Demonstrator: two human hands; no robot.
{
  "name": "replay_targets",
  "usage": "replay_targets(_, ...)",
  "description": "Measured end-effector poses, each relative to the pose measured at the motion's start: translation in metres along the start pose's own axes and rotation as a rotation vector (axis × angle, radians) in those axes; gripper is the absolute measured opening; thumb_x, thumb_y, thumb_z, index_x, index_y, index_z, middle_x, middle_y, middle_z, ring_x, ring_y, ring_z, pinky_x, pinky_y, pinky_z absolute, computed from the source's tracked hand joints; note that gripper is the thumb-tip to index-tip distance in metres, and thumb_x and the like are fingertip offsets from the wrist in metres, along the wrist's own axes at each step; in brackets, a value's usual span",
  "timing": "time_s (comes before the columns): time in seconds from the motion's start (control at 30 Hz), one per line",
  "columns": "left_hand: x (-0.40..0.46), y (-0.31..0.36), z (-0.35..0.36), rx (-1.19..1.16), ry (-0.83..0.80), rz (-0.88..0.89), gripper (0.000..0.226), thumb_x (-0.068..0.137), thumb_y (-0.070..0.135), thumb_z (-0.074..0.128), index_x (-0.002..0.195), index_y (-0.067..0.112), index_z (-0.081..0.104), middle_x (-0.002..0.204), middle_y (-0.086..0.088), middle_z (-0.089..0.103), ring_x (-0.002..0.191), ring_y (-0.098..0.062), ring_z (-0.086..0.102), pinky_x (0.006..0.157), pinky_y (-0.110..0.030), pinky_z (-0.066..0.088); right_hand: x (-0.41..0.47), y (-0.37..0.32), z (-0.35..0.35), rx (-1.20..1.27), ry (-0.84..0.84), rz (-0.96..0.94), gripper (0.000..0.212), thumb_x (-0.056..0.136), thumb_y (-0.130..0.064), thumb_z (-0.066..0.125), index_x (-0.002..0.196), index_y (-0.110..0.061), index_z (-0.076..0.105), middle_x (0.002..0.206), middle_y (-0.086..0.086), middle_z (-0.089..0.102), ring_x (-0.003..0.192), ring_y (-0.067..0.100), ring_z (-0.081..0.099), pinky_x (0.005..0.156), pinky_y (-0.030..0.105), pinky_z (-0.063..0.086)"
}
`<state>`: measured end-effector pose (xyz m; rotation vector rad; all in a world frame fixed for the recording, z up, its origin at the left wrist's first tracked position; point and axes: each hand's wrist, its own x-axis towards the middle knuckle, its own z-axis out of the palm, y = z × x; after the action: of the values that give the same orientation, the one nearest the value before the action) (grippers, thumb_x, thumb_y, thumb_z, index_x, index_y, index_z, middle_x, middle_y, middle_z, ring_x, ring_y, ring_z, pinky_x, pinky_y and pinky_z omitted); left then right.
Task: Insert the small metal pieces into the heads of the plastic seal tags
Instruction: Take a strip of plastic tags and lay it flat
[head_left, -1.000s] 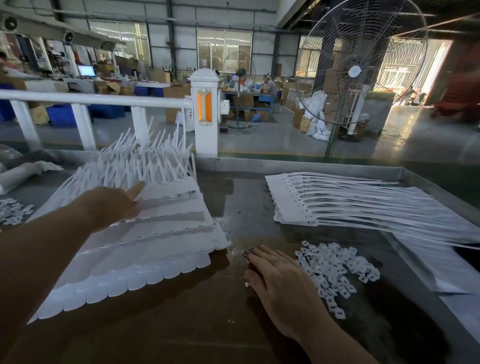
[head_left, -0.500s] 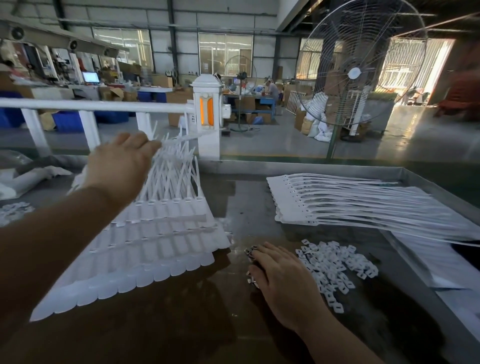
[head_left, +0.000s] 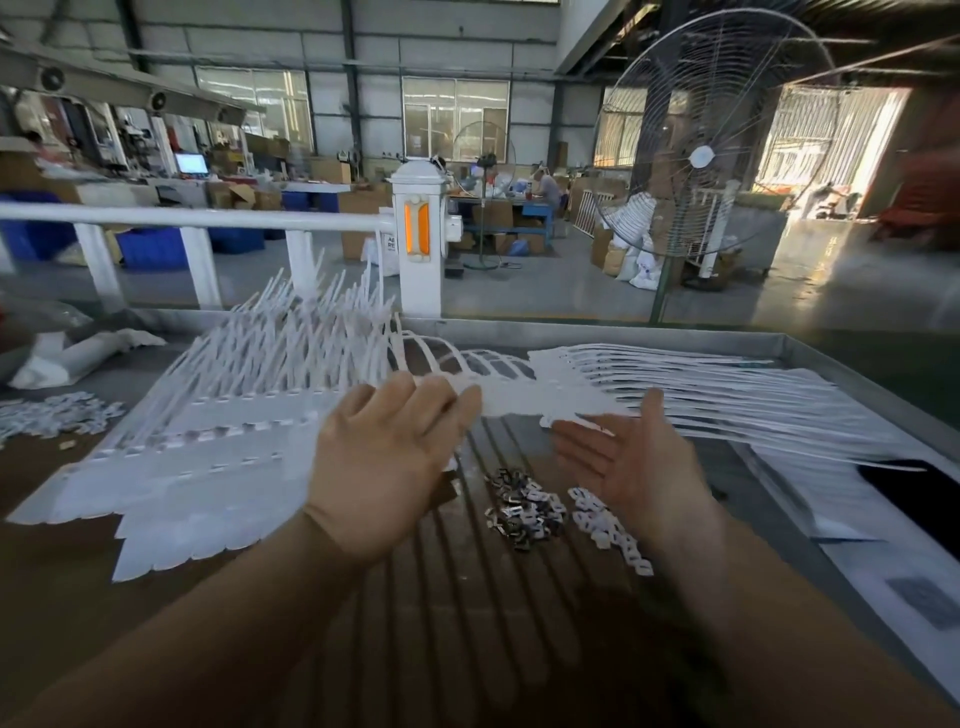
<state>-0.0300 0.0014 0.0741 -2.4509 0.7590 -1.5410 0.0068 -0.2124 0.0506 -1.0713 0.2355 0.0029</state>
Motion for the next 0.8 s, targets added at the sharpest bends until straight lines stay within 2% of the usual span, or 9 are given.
replay_targets(0.1, -0.016, 0.024, 0.001, -0.048, 0.006, 0.048, 0.035, 0.074, 0.01, 0.046, 0.096, 0.017, 0.072, 0.077, 0.0, 0.066, 0.063, -0.021, 0.056, 0.053, -0.028, 0.044, -0.005, -0.017, -0.01, 0.098, -0.033, 0.129, 0.056, 0.089, -0.055, 0.045, 0.1, -0.002, 0.059, 0.091, 0.018, 0.072, 0.079, 0.03, 0.071, 0.064, 0.04, 0.059)
replay_targets(0.17, -0.028, 0.036, 0.002, -0.093, -0.025, 0.062, 0.035, 0.074, 0.011, 0.045, 0.103, 0.018, 0.064, 0.077, 0.002, 0.065, 0.065, -0.019, 0.056, 0.055, -0.028, 0.046, -0.007, -0.023, -0.019, 0.01, -0.05, 0.125, 0.033, 0.088, -0.031, 0.059, 0.101, -0.001, 0.063, 0.1, 0.016, 0.071, 0.081, 0.028, 0.071, 0.061, 0.036, 0.059)
replay_targets(0.23, -0.039, 0.045, 0.003, -0.116, -0.065, 0.058, 0.037, 0.072, 0.013, 0.042, 0.107, 0.02, 0.053, 0.077, 0.005, 0.064, 0.068, -0.016, 0.055, 0.06, -0.029, 0.045, -0.009, -0.026, -0.028, -0.111, -0.079, 0.091, 0.018, 0.084, -0.006, 0.06, 0.101, 0.0, 0.065, 0.105, 0.017, 0.069, 0.082, 0.026, 0.071, 0.06, 0.033, 0.058)
replay_targets(0.33, -0.047, 0.054, 0.003, -0.215, -0.165, 0.087, 0.041, 0.072, 0.018, 0.039, 0.109, 0.021, 0.058, 0.079, 0.006, 0.064, 0.075, -0.016, 0.048, 0.069, -0.027, 0.036, -0.012, -0.025, -0.044, -0.249, -0.084, 0.028, 0.021, 0.081, 0.006, 0.058, 0.097, -0.003, 0.068, 0.098, 0.016, 0.072, 0.084, 0.029, 0.07, 0.062, 0.035, 0.055)
replay_targets(0.43, -0.048, 0.061, 0.001, -0.332, -0.379, 0.089, 0.044, 0.077, 0.03, 0.037, 0.106, 0.026, 0.069, 0.087, 0.008, 0.065, 0.076, -0.012, 0.06, 0.068, -0.024, 0.048, -0.018, -0.02, -0.06, -0.344, -0.053, -0.018, 0.026, 0.082, 0.006, 0.057, 0.106, -0.002, 0.066, 0.099, 0.018, 0.071, 0.088, 0.033, 0.069, 0.068, 0.037, 0.055)
replay_targets(0.5, -0.048, 0.063, -0.001, -0.442, -0.531, -0.016, 0.046, 0.086, 0.045, 0.03, 0.113, 0.03, 0.064, 0.099, 0.011, 0.063, 0.088, -0.009, 0.06, 0.076, -0.025, 0.048, -0.021, -0.016, -0.071, -0.401, 0.005, -0.02, 0.026, 0.082, 0.006, 0.059, 0.103, -0.005, 0.067, 0.095, 0.016, 0.072, 0.085, 0.032, 0.07, 0.066, 0.037, 0.056)
replay_targets(0.57, -0.051, 0.06, 0.008, -0.518, -0.599, -0.151, 0.064, 0.086, 0.061, 0.009, 0.127, 0.035, 0.051, 0.119, 0.017, 0.052, 0.11, -0.004, 0.046, 0.094, -0.025, 0.034, -0.024, -0.013, -0.082, -0.459, 0.051, 0.005, 0.026, 0.081, 0.005, 0.06, 0.102, -0.009, 0.068, 0.096, 0.016, 0.072, 0.083, 0.033, 0.07, 0.066, 0.038, 0.056)
replay_targets(0.63, -0.057, 0.055, 0.023, -0.522, -0.626, -0.246, 0.07, 0.084, 0.06, -0.002, 0.131, 0.038, 0.045, 0.129, 0.019, 0.043, 0.118, -0.001, 0.033, 0.101, -0.022, 0.025, -0.028, -0.01, -0.089, -0.512, 0.103, 0.029, 0.032, 0.081, 0.005, 0.063, 0.109, -0.01, 0.066, 0.103, 0.019, 0.069, 0.087, 0.036, 0.068, 0.075, 0.043, 0.056)
replay_targets(0.8, -0.056, 0.048, 0.049, -0.553, -0.671, -0.577, 0.04, 0.095, 0.044, 0.037, 0.13, 0.028, 0.05, 0.132, 0.007, 0.043, 0.118, -0.014, 0.036, 0.103, -0.029, 0.028, -0.042, -0.003, -0.093, -0.865, 0.266, -0.122, 0.025, 0.081, -0.002, 0.066, 0.105, -0.004, 0.065, 0.099, 0.022, 0.066, 0.079, 0.03, 0.065, 0.082, 0.044, 0.053)
